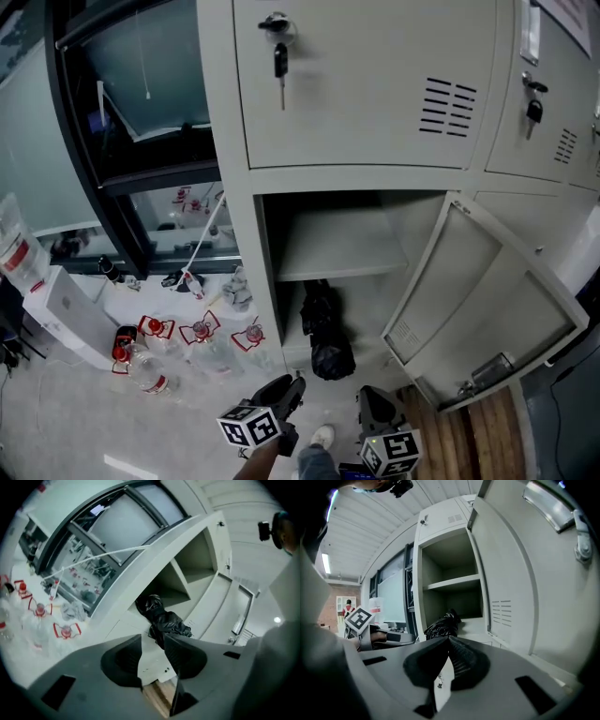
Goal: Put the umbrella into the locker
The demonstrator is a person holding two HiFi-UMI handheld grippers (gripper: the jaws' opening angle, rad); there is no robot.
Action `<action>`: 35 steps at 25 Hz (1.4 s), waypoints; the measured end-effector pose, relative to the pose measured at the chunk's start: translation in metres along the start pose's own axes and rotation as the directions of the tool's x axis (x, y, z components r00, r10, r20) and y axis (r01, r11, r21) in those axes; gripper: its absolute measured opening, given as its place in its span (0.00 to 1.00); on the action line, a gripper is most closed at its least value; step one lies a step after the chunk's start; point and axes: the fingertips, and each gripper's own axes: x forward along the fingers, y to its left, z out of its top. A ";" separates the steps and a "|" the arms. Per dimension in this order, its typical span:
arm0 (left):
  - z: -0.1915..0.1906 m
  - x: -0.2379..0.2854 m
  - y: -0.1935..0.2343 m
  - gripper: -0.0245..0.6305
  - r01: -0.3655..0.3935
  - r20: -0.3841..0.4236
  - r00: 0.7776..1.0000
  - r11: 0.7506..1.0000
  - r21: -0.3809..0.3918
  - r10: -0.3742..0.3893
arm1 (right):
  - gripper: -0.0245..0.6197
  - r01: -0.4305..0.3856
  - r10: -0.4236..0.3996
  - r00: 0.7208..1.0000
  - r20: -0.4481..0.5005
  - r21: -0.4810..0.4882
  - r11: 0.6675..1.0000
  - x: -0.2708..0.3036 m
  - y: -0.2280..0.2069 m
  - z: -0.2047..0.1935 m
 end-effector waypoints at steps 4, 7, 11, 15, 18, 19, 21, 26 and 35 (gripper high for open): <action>0.015 -0.012 -0.021 0.13 0.058 0.057 0.996 0.993 0.099 -0.064 | 0.04 -0.003 0.003 1.000 0.012 -0.010 1.000 -0.008 0.006 0.002; 0.016 -0.016 -0.034 0.10 0.101 0.057 0.992 0.986 0.136 -0.109 | 0.04 -0.006 0.006 1.000 0.022 -0.019 1.000 -0.013 0.009 0.005; 0.013 -0.020 -0.046 0.10 0.121 0.016 0.992 0.964 0.236 -0.128 | 0.04 -0.003 0.004 1.000 0.027 -0.025 1.000 -0.018 0.011 0.005; 0.016 -0.022 -0.057 0.06 0.166 0.025 0.984 0.961 0.221 -0.176 | 0.04 0.008 -0.007 1.000 0.019 -0.050 0.999 -0.022 0.012 0.004; 0.018 -0.023 -0.060 0.06 0.147 0.033 0.987 0.957 0.249 -0.160 | 0.04 0.011 -0.010 1.000 0.022 -0.054 0.998 -0.024 0.014 0.005; 0.020 -0.023 -0.060 0.06 0.134 0.039 0.988 0.956 0.262 -0.149 | 0.04 0.011 -0.010 1.000 0.022 -0.050 0.999 -0.025 0.014 0.005; 0.022 -0.023 -0.061 0.06 0.118 0.046 0.990 0.953 0.280 -0.136 | 0.04 0.011 -0.010 1.000 0.022 -0.047 0.999 -0.025 0.015 0.005; 0.021 -0.022 -0.059 0.06 0.116 0.040 0.990 0.956 0.270 -0.132 | 0.04 0.008 -0.007 1.000 0.020 -0.044 0.999 -0.025 0.019 0.003; 0.020 -0.019 -0.049 0.06 0.116 0.026 0.992 0.973 0.201 -0.124 | 0.04 0.013 -0.012 1.000 0.024 -0.048 0.999 -0.022 0.019 0.006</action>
